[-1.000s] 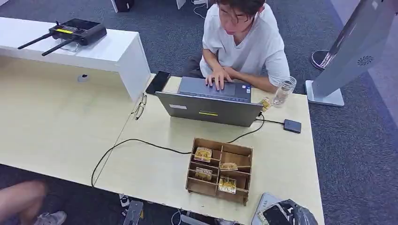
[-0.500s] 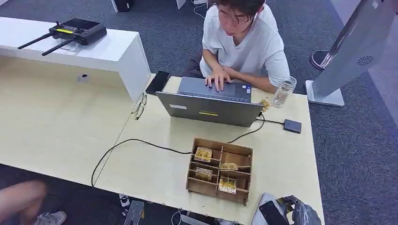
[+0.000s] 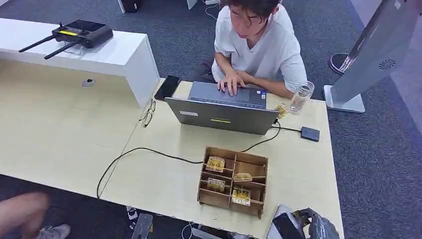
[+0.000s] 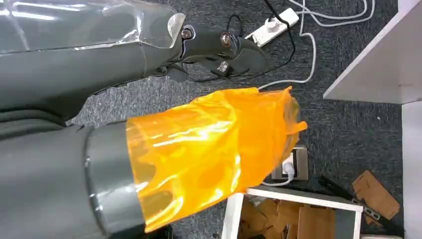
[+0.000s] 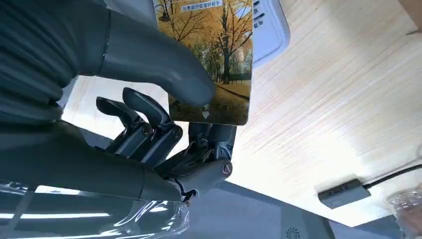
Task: Pass the card to the sensor for recognition and then transmit it.
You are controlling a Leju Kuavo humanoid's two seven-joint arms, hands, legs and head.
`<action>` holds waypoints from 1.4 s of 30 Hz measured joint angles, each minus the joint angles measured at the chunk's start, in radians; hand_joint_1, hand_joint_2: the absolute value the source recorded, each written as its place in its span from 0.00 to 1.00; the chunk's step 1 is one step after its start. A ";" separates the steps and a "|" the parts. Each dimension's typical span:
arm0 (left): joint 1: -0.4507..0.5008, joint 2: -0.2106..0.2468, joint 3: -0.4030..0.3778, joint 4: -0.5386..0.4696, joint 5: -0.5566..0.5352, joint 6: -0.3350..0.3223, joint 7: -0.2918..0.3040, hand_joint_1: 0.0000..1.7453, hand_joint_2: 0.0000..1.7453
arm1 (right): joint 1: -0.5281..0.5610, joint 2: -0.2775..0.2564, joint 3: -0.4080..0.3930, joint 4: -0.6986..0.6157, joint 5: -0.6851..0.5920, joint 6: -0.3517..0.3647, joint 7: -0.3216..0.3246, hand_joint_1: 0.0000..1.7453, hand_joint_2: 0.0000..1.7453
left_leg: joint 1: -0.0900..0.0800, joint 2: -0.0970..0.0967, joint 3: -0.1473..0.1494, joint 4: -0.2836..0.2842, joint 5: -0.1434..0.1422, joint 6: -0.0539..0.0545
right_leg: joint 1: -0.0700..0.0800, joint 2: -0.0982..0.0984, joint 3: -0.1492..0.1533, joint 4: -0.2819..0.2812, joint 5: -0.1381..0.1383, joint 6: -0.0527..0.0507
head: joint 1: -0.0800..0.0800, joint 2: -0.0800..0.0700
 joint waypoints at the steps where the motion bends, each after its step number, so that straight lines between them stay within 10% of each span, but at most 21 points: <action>1: 0.000 0.000 0.000 0.000 0.000 0.000 0.000 0.00 0.00 | 0.000 0.004 -0.003 0.001 0.010 0.004 0.003 1.00 1.00 | 0.000 0.000 0.000 0.000 0.000 0.000 | 0.000 0.000 0.000 0.000 0.000 0.000 | 0.000 0.000; 15: 0.000 0.000 -0.002 0.004 0.020 -0.001 -0.001 0.00 0.00 | -0.006 0.028 -0.021 -0.010 0.099 0.017 0.005 1.00 1.00 | 0.000 0.000 0.000 0.000 0.000 0.000 | 0.000 0.000 0.000 0.000 0.000 0.000 | 0.000 0.000; 42: 0.013 0.009 0.002 0.004 0.031 -0.018 -0.024 0.00 0.00 | -0.088 0.029 -0.102 -0.318 0.147 -0.086 -0.450 1.00 1.00 | 0.000 0.000 0.000 0.000 0.000 0.000 | 0.000 0.000 0.000 0.000 0.000 0.000 | 0.000 0.000</action>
